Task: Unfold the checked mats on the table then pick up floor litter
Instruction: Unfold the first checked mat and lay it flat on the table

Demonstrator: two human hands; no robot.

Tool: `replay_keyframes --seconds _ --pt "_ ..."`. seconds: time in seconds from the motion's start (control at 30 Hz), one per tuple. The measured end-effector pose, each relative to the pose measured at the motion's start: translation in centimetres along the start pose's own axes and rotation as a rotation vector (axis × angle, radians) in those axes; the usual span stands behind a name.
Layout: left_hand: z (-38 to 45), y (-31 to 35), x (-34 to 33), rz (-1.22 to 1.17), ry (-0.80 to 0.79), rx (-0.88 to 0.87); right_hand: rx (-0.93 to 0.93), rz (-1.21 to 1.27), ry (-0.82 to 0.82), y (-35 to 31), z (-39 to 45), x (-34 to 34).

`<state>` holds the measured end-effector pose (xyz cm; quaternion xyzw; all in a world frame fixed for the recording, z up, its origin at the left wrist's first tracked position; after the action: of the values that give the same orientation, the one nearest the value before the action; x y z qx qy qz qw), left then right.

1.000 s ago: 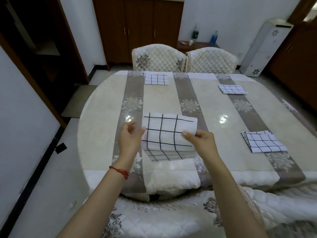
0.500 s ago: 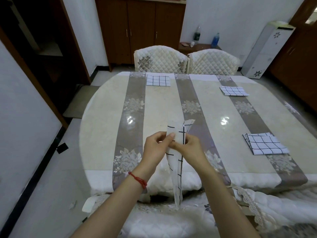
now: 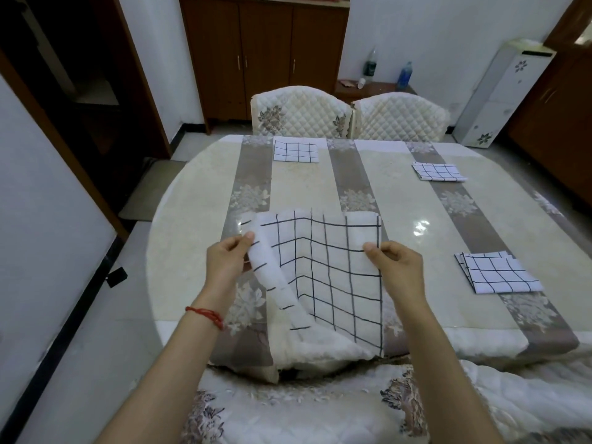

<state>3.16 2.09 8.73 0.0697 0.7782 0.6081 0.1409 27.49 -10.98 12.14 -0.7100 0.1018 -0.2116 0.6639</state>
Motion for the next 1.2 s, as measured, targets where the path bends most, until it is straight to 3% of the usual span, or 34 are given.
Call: replay_keyframes --seconds 0.23,0.37,0.47,0.63,0.9,1.07,1.2 --pt "1.8 -0.6 3.1 0.043 0.093 0.053 0.017 -0.053 0.123 -0.5 1.1 2.5" --pt "1.4 0.9 1.3 0.376 0.133 -0.045 0.093 -0.121 0.008 -2.1 1.5 1.0" --pt "0.7 2.8 -2.9 0.487 -0.042 -0.227 0.110 -0.186 -0.107 -2.9 1.8 -0.5" --pt "-0.7 4.4 -8.6 0.553 -0.332 -0.373 0.106 -0.194 -0.239 -3.9 1.7 -2.5" --pt "-0.5 4.7 -9.6 0.357 -0.497 -0.298 0.085 -0.130 -0.295 -4.7 0.7 -3.1" --pt "-0.4 4.2 -8.5 0.214 -0.431 -0.241 0.074 -0.094 -0.303 -4.6 0.2 -3.1" --pt "-0.5 4.3 -8.0 0.195 -0.452 -0.243 0.036 0.001 -0.405 -4.8 -0.2 -3.5"
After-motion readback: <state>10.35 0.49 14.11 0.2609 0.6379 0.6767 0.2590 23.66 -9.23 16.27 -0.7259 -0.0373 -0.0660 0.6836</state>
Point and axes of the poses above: each hand's wrist, its own z-axis towards the middle knuckle, its own x-axis out of the back of the hand, y = z × x, the point moved 4 cm from there along z, towards the middle knuckle, and after that the axes turned 15 degrees about -y, right-handed, at the moved point
